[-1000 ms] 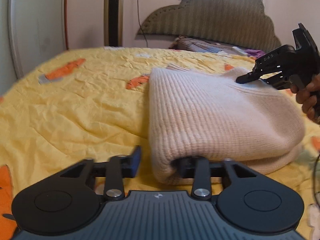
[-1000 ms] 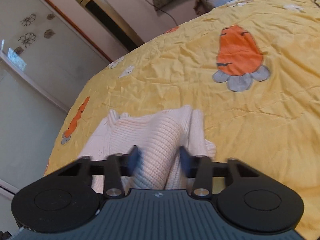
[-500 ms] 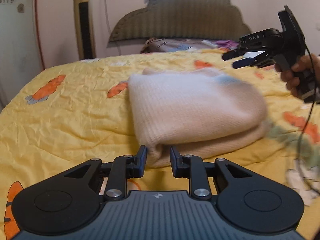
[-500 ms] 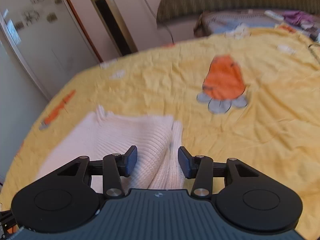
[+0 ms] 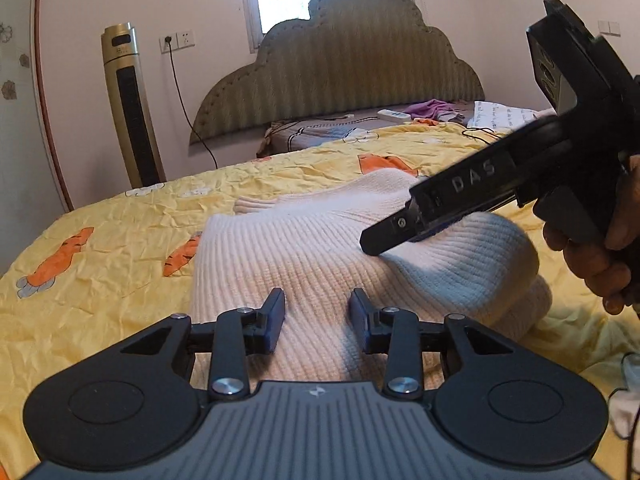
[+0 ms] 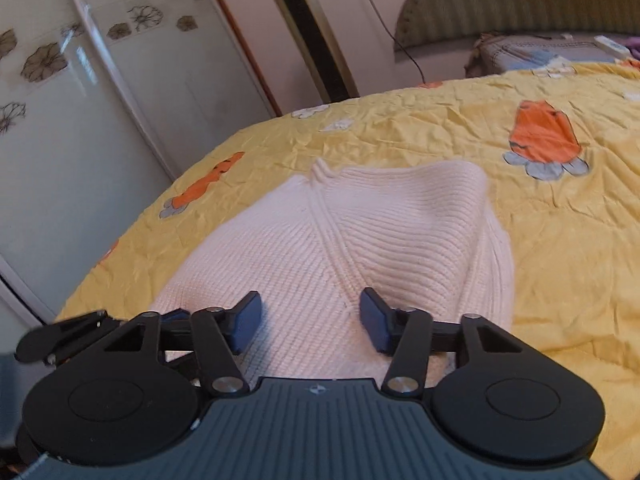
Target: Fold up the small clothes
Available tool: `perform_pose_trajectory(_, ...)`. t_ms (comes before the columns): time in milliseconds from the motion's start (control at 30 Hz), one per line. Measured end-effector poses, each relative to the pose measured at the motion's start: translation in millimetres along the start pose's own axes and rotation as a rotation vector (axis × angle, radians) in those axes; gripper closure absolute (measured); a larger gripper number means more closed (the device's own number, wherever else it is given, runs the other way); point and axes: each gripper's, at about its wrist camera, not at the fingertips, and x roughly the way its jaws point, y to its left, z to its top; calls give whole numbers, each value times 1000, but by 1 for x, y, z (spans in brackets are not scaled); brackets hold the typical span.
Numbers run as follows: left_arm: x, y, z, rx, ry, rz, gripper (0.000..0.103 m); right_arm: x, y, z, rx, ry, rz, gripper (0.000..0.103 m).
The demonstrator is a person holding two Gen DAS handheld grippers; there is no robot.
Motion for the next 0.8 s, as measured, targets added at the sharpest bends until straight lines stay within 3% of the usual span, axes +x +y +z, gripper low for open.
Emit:
perform_pose_trajectory(67,-14,10,13,-44,-14,-36,66,0,6,3,-48,21,-15,48)
perform_pose_trajectory(133,-23,20,28,-46,-78,-34,62,-6,10,10,-29,37,-22,46)
perform_pose_trajectory(167,-22,24,36,-35,-100,-6,48,-12,9,18,13,32,-18,43)
perform_pose_trajectory(233,-2,33,53,-22,-107,76,20,-25,6,36,73,-43,-1,23)
perform_pose_trajectory(267,14,39,59,-30,-85,111,17,-28,3,45,83,-95,9,16)
perform_pose_trajectory(300,34,44,63,-37,-34,125,17,-28,0,53,88,-130,3,5)
perform_pose_trajectory(333,51,46,66,-34,20,139,17,-24,-2,59,94,-148,-15,0)
perform_pose_trajectory(400,79,42,64,-5,82,156,17,-4,-11,70,112,-123,-90,2)
perform_pose_trajectory(467,100,43,52,-60,159,100,18,24,-21,70,89,-54,-175,8)
perform_pose_trajectory(533,101,55,37,-186,118,71,17,50,-36,58,87,49,-191,13)
perform_pose_trajectory(633,105,71,31,-268,127,24,17,53,-34,43,-11,20,-178,14)
perform_pose_trajectory(700,103,72,35,-268,146,29,16,56,-33,45,-22,34,-180,13)
perform_pose_trajectory(800,79,79,40,-338,143,16,18,54,-26,48,-57,34,-194,10)
